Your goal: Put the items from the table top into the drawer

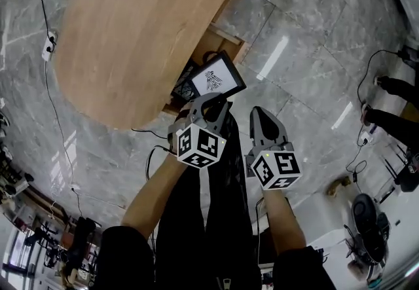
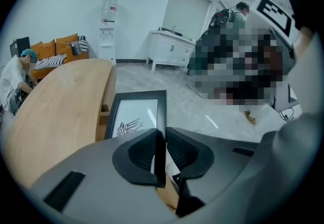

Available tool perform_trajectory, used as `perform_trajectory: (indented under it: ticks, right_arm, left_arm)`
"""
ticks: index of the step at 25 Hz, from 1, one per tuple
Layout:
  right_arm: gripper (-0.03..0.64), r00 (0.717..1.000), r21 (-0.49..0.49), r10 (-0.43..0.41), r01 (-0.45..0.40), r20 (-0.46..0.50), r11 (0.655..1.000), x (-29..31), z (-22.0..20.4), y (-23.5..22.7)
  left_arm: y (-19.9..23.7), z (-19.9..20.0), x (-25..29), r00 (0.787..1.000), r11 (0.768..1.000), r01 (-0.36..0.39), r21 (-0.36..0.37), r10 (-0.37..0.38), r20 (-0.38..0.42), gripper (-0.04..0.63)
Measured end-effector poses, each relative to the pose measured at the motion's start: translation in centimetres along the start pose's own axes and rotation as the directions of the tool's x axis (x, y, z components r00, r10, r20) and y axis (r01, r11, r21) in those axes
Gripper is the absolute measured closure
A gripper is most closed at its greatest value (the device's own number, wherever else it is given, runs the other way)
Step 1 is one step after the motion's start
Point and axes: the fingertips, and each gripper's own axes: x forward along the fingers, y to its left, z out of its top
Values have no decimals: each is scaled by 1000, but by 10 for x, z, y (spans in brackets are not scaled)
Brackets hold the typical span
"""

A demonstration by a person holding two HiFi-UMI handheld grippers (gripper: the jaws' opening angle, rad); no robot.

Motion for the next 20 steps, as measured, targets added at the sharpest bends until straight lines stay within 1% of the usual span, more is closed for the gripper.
perform_trajectory:
  ticks: [5, 8, 14, 20]
  right_arm:
    - [607, 1000, -4, 4, -4, -6, 1000, -4, -1, -5]
    - [607, 1000, -4, 8, -8, -11, 1000, -4, -5, -6]
    - [607, 999, -4, 23, -23, -34, 1000, 0, -16, -1]
    - [607, 997, -21, 42, -43, -57, 999, 5, -19, 5]
  left_arm:
    - [-20, -17, 17, 999, 1000, 28, -1, -28, -30, 523]
    - [-22, -30, 24, 998, 1000, 26, -9, -26, -50, 523]
    - [-8, -49, 27, 997, 999, 0, -54, -5, -81, 523]
    - [12, -74, 38, 990, 991, -55, -124, 38, -134, 523]
